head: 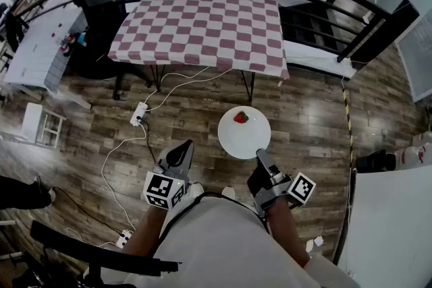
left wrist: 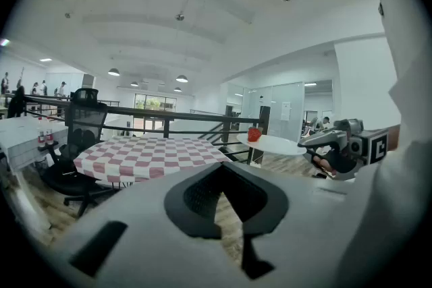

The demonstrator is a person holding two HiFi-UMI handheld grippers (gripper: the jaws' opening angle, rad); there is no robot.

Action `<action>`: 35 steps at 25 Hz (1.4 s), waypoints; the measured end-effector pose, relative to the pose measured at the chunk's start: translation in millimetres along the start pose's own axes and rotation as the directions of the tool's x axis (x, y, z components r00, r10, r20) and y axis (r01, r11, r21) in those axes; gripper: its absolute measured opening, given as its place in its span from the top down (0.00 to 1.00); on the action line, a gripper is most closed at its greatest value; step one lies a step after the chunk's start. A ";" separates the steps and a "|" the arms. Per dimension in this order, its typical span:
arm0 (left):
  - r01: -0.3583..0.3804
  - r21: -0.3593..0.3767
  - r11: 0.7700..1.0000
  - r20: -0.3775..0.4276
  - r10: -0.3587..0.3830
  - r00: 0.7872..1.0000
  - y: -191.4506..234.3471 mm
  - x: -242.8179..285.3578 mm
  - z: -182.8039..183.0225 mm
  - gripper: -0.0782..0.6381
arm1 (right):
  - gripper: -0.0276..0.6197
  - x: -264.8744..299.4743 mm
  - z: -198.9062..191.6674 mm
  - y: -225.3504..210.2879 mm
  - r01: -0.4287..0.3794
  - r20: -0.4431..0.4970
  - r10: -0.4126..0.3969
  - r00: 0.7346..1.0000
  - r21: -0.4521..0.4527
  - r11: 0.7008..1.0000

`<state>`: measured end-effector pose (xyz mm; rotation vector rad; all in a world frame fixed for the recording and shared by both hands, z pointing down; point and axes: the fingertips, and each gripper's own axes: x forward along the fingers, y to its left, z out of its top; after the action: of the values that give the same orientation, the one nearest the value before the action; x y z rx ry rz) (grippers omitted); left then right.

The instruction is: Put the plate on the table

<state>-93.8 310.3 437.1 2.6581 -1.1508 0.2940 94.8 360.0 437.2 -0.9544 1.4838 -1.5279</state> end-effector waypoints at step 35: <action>-0.007 -0.006 1.000 0.018 0.007 1.000 47.2 -49.4 -10.4 0.88 | 0.93 24.5 -56.9 0.4 -0.015 -0.005 0.015 1.000 -0.019 1.000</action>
<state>-162.7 316.0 439.7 2.6572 -1.1649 0.2677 32.9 360.9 434.7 -0.9493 1.5086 -1.5092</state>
